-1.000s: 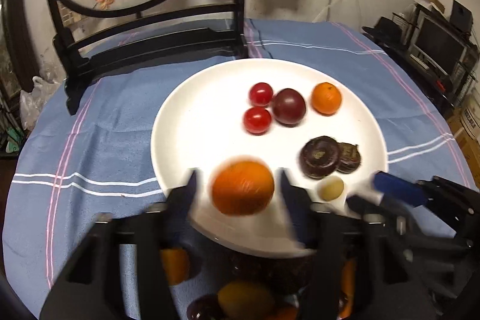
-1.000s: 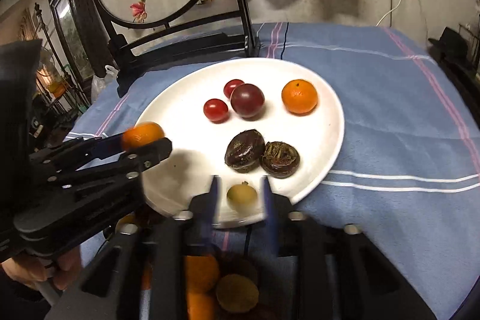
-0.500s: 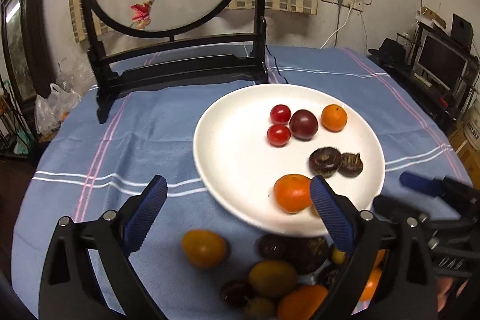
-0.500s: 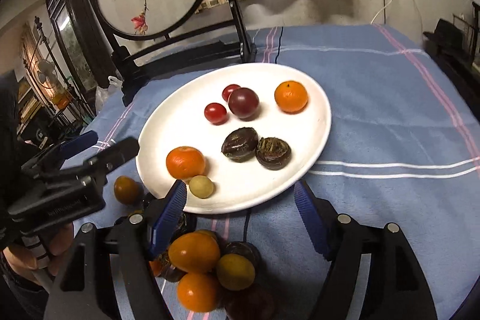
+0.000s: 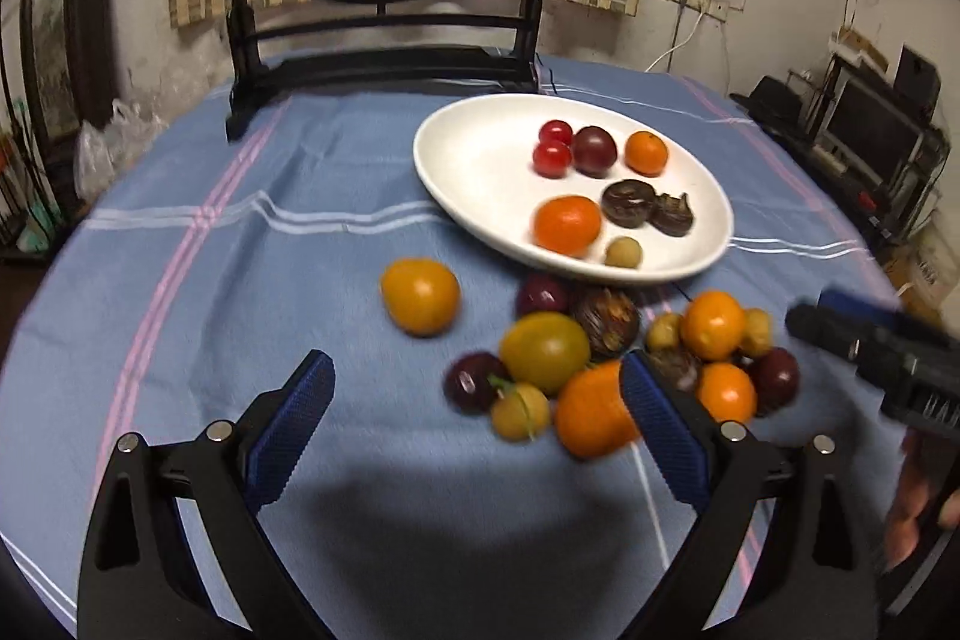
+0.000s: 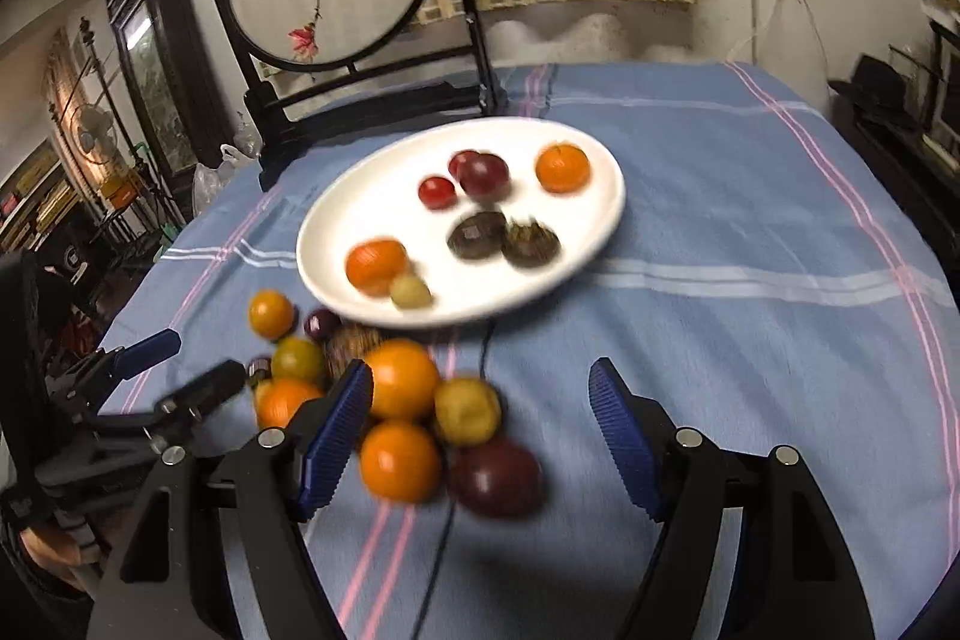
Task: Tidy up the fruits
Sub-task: 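Open both tools over the plate and pull them back from it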
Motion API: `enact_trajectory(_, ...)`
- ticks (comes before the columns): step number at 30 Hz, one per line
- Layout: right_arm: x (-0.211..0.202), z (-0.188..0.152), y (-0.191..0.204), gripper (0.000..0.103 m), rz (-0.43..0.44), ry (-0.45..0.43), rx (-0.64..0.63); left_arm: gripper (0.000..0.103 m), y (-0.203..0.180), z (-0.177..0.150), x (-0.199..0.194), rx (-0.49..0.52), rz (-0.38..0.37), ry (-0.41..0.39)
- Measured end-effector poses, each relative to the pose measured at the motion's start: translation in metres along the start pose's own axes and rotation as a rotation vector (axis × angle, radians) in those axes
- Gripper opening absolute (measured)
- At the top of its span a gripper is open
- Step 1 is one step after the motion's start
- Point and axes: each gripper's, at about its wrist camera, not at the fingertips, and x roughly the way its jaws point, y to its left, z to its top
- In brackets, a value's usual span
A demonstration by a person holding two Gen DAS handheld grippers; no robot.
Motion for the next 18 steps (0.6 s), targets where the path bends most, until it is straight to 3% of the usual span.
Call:
enact_trajectory(5, -0.020, -0.034, -0.008, 0.075, 0.021, 0.018, 0.027, 0.094, -0.005, -0.014, -0.007, 0.009, -0.015, -0.001)
enact_trajectory(9, -0.031, -0.049, -0.006, 0.075, -0.006, 0.038, -0.024, 0.094, -0.007, -0.019, -0.008, 0.016, -0.016, 0.001)
enact_trajectory(14, -0.023, -0.065, 0.002, 0.075, -0.070, 0.138, -0.122, 0.094, -0.003, -0.019, -0.007, -0.002, -0.026, 0.011)
enact_trajectory(18, -0.011, -0.067, 0.001, 0.075, -0.092, 0.186, -0.123, 0.094, -0.003, -0.018, -0.007, -0.001, -0.031, 0.011)
